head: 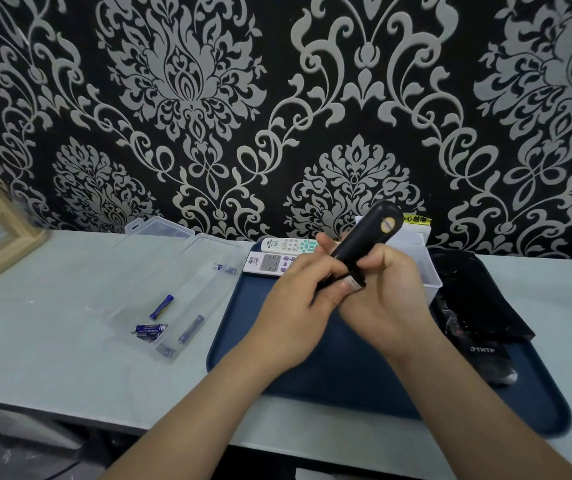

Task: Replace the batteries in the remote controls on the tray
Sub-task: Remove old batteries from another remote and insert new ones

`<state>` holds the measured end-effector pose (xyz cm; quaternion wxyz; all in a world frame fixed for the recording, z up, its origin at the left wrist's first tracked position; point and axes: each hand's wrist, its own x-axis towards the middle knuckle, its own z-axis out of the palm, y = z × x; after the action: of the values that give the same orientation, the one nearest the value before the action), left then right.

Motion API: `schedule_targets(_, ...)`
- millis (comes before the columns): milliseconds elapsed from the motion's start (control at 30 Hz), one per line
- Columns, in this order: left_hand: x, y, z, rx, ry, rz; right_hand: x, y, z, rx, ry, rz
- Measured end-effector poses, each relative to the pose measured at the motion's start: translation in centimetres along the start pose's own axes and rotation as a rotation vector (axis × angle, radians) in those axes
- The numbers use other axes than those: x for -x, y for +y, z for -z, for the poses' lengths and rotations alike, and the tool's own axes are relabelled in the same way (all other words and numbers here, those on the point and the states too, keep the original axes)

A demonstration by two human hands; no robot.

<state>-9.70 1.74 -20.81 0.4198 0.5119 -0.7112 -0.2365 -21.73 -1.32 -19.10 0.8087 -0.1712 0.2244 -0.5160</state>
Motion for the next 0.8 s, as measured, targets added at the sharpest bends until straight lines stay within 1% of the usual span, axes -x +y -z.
schedule_targets(133, -0.3, 1.1, 1.1, 0.672, -0.12, 0.314, -0.7, -0.2, 0.1, 0.133, 0.001, 0.04)
schedule_targets(167, -0.5, 1.3, 1.6, 0.774, -0.101, 0.361, -0.9, -0.2, 0.2, 0.156, 0.003, 0.065)
schedule_targets(200, -0.7, 1.2, 2.3, 0.821, -0.052, 0.398, -1.2, -0.2, 0.3, 0.168, 0.009, 0.088)
schedule_targets(233, -1.0, 1.0, 3.1, 0.797, 0.02, 0.429, -1.2, -0.2, 0.4, 0.17, 0.017, 0.106)
schedule_targets(267, -1.3, 0.6, 3.9, 0.704, 0.102, 0.461, -1.2, -0.3, 0.4, 0.171, 0.026, 0.119)
schedule_targets(300, -1.5, -0.1, 4.6, 0.558, 0.17, 0.484, -1.2, -0.5, 0.4, 0.175, 0.032, 0.126)
schedule_targets(333, -1.6, -1.2, 5.0, 0.391, 0.212, 0.49, -1.1, -0.7, 0.5, 0.178, 0.036, 0.129)
schedule_targets(367, -1.6, -2.1, 5.3, 0.236, 0.219, 0.481, -1.1, -0.8, 0.5, 0.182, 0.041, 0.128)
schedule_targets(433, -1.6, -3.5, 5.3, 0.024, 0.143, 0.455, -1.1, -0.9, 0.5, 0.181, 0.041, 0.121)
schedule_targets(500, -1.5, -3.7, 4.8, -0.141, -0.008, 0.418, -1.1, -0.8, 0.4, 0.174, 0.035, 0.11)
schedule_targets(567, -1.1, -3.4, 4.2, -0.478, -0.173, 0.351, -1.0, -0.6, 0.3, 0.166, 0.029, 0.096)
schedule_targets(600, -0.9, -3.3, 4.0, -0.661, -0.185, 0.278, -1.0, -0.5, 0.3, 0.167, 0.025, 0.092)
schedule_targets(633, -0.9, -3.0, 3.9, -0.751, -0.123, 0.195, -0.9, -0.4, 0.2, 0.176, 0.017, 0.092)
schedule_targets(667, -0.9, -2.8, 3.9, -0.736, -0.014, 0.123, -0.8, -0.4, 0.2, 0.193, 0.007, 0.097)
schedule_targets(700, -0.9, -2.3, 4.0, -0.629, 0.109, 0.074, -0.7, -0.3, 0.2, 0.213, -0.002, 0.104)
schedule_targets(733, -1.1, -1.9, 4.0, -0.445, 0.184, 0.079, -0.7, -0.3, 0.1, 0.228, -0.012, 0.116)
schedule_targets(767, -1.2, -1.3, 4.1, -0.186, 0.201, 0.144, -0.7, -0.3, 0.1, 0.233, -0.02, 0.127)
schedule_targets(800, -1.3, -0.5, 3.8, 0.086, 0.152, 0.241, -0.6, -0.3, 0.1, 0.233, -0.024, 0.137)
